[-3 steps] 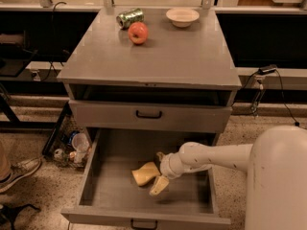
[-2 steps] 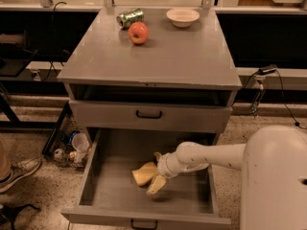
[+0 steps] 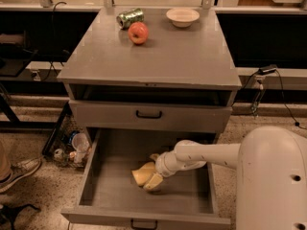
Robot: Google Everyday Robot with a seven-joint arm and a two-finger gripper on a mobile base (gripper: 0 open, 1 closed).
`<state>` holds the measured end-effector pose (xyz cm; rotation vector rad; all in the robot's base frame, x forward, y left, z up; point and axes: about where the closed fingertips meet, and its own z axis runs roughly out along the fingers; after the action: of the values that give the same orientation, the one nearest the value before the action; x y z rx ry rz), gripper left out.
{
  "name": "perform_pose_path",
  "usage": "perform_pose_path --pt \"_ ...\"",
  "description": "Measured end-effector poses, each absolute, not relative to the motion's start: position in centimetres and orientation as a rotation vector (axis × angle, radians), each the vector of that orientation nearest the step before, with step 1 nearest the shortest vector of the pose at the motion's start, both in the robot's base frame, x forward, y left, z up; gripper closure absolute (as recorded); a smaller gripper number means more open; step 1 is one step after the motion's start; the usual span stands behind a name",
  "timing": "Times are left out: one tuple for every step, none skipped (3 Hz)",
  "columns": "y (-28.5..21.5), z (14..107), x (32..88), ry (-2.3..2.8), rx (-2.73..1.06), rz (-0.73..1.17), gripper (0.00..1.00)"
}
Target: Pick sponge from middle drawer and place on counter
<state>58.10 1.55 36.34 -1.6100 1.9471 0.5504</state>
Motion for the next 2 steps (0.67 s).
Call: perform_pose_path --pt "1.8 36.2 57.8 1.948 -1.622 0.544 0.42" --pt "1.3 37.0 56.7 1.947 -1.608 0.561 0.65"
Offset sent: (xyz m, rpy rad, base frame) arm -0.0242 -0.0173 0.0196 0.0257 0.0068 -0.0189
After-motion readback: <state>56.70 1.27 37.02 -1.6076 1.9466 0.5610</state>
